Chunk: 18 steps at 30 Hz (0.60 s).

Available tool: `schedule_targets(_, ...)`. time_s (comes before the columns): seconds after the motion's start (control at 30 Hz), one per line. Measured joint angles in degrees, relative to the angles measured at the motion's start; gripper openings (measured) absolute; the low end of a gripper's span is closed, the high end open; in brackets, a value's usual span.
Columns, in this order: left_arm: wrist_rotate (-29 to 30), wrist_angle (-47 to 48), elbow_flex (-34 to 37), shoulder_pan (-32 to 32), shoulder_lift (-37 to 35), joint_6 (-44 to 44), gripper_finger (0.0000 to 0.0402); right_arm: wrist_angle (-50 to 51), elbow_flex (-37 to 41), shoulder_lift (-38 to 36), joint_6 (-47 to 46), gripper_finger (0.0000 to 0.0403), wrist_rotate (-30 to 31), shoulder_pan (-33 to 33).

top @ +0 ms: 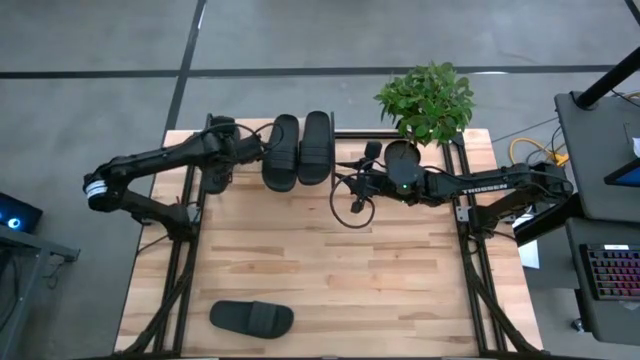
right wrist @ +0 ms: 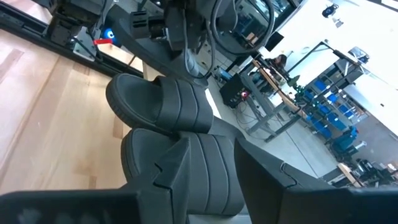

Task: Pick and place slides into the shelf
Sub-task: Put the black slipper on the shelf

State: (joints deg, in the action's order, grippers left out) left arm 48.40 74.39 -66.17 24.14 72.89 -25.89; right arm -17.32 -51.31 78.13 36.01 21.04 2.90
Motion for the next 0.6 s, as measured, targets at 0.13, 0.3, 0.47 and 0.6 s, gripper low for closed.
schedule_targets(0.13,-2.45,-0.02,-0.39,-0.2,-2.36,0.05,0.0228,0.0,0.0,0.0,0.0,0.0114,0.02,0.0)
schedule_targets(0.3,-4.88,1.37,-0.46,-0.43,-4.75,0.9,0.0228,0.0,0.0,0.0,0.0,0.0112,0.02,0.0)
schedule_targets(0.47,-10.46,4.13,-2.17,-1.26,-6.83,6.1,0.0228,-0.02,0.0,0.0,0.0,0.0113,0.02,0.0)
schedule_targets(0.6,-14.9,5.32,-3.58,-2.61,-9.29,11.64,0.0228,-0.01,0.0,0.0,0.0,0.0112,0.02,0.0)
